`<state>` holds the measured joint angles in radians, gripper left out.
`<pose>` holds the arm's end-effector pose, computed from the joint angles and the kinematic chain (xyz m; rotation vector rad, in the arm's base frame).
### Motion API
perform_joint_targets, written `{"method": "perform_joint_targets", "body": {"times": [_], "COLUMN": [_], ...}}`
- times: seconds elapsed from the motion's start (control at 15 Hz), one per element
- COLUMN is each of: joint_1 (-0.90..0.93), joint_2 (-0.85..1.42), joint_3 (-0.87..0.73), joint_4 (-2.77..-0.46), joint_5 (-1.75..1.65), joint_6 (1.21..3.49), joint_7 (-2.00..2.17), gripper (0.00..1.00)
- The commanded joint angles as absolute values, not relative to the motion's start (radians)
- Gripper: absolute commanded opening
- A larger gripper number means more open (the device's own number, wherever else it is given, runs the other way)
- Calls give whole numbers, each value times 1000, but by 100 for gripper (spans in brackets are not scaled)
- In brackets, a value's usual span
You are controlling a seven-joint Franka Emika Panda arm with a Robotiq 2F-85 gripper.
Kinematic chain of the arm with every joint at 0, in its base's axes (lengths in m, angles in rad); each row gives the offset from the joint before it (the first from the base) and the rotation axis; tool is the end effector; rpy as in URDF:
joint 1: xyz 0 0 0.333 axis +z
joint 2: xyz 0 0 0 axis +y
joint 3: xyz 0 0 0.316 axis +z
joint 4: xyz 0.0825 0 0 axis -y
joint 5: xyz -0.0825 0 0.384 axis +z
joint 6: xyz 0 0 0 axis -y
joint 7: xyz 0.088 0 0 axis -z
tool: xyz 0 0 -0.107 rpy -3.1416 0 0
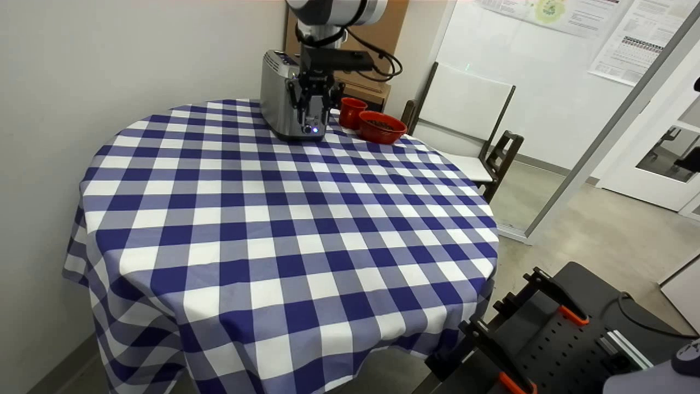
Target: Press down on the press handle on the toaster
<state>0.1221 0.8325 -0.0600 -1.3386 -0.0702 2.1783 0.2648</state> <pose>0.7397 0.0533 0.2304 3.0342 -0.2174 0.0376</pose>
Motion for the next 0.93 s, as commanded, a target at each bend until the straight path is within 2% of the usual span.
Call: {"method": "perform_joint_targets", "body": {"times": [0.0, 0.13, 0.6, 0.67, 0.87], "joint_1": [62, 44, 16, 24, 24], "joint_2": [642, 537, 194, 326, 291], "joint_3": [-9, -6, 26, 14, 15], "joint_4": [-1496, -1599, -1945, -1799, -1828], "joint_5": [9, 19, -1, 2, 2], "joint_6": [2063, 2012, 1923, 1918, 1918], "joint_7": [198, 172, -76, -9, -15], "gripper": [92, 100, 100, 100, 100]}}
